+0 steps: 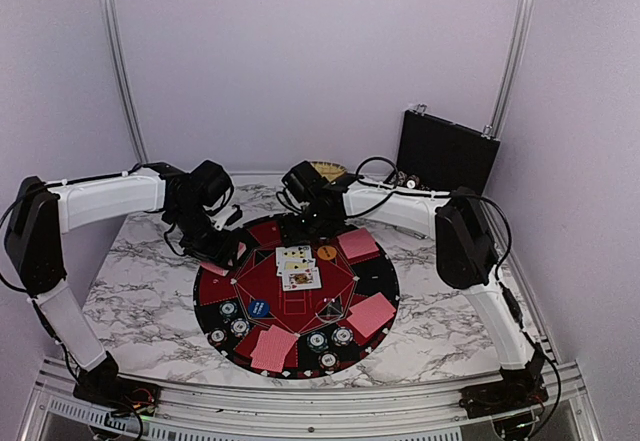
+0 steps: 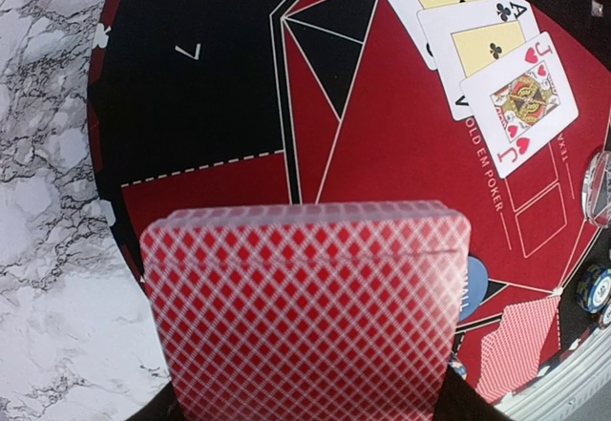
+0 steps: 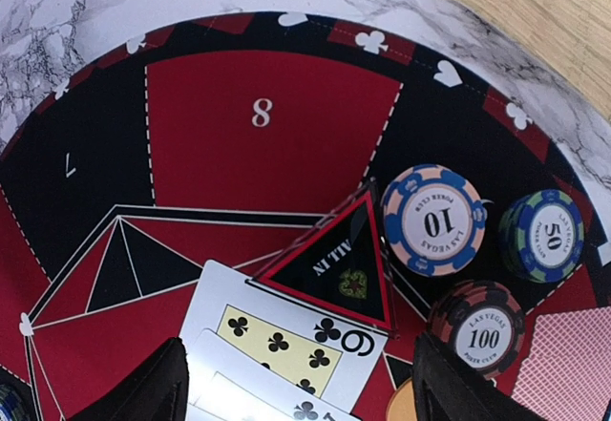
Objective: Distribute texas hold em gaming equipment
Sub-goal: Move the all-in button to position 9.
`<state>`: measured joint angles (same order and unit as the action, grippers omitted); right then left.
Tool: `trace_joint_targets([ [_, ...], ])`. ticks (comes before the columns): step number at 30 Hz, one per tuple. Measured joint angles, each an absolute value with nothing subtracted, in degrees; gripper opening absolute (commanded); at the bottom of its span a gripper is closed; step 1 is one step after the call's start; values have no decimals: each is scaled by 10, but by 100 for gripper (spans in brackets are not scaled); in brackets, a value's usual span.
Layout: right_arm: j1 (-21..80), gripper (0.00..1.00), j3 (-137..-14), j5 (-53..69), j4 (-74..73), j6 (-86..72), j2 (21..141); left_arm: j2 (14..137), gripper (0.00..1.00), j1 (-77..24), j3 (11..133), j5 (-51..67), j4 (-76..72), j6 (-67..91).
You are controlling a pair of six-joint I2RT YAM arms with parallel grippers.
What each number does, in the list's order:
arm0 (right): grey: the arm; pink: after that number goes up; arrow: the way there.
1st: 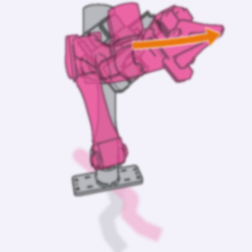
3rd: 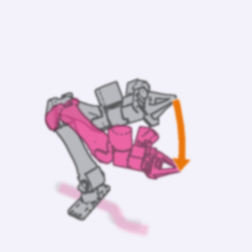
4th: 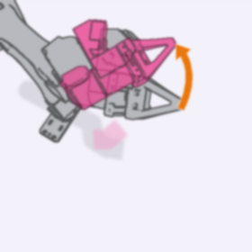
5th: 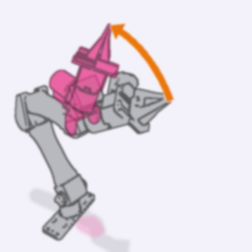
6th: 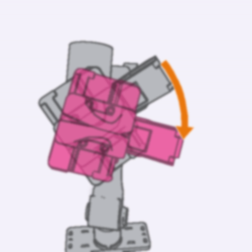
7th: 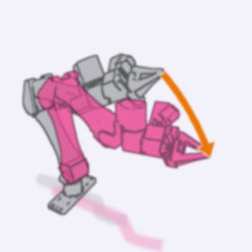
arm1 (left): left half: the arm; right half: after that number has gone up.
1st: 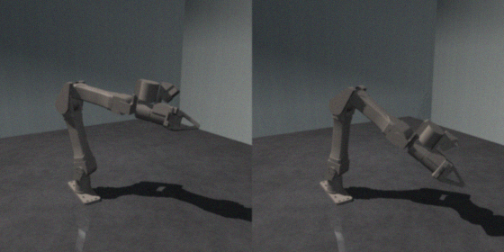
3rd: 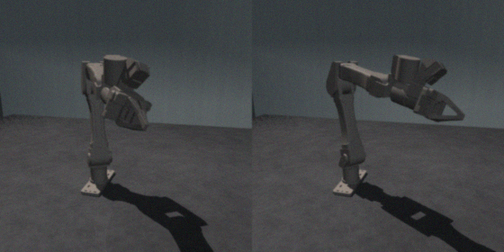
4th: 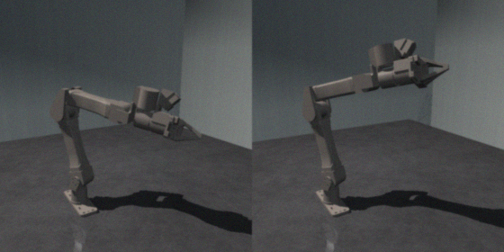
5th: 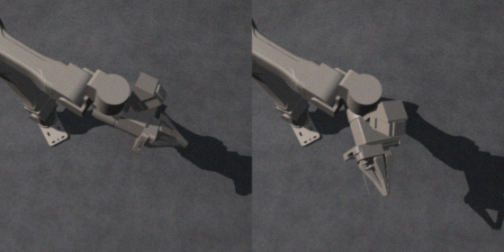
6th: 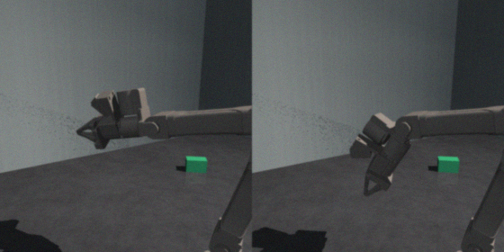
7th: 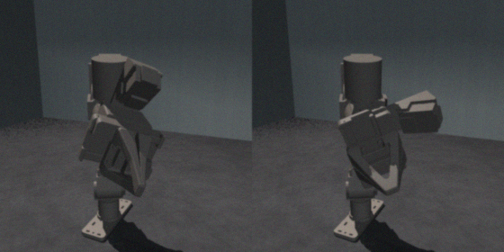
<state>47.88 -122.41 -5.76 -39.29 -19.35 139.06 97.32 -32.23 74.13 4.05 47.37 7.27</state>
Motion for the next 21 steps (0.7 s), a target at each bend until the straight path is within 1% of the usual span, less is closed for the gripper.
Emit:
trace_joint_targets([
  [8,479,79,-1266,-57,-404,-196,1411,973,37,-318,737,45,465,70],
  [21,479,79,-1268,-57,-408,-208,1424,973,37,-312,730,51,464,68],
])
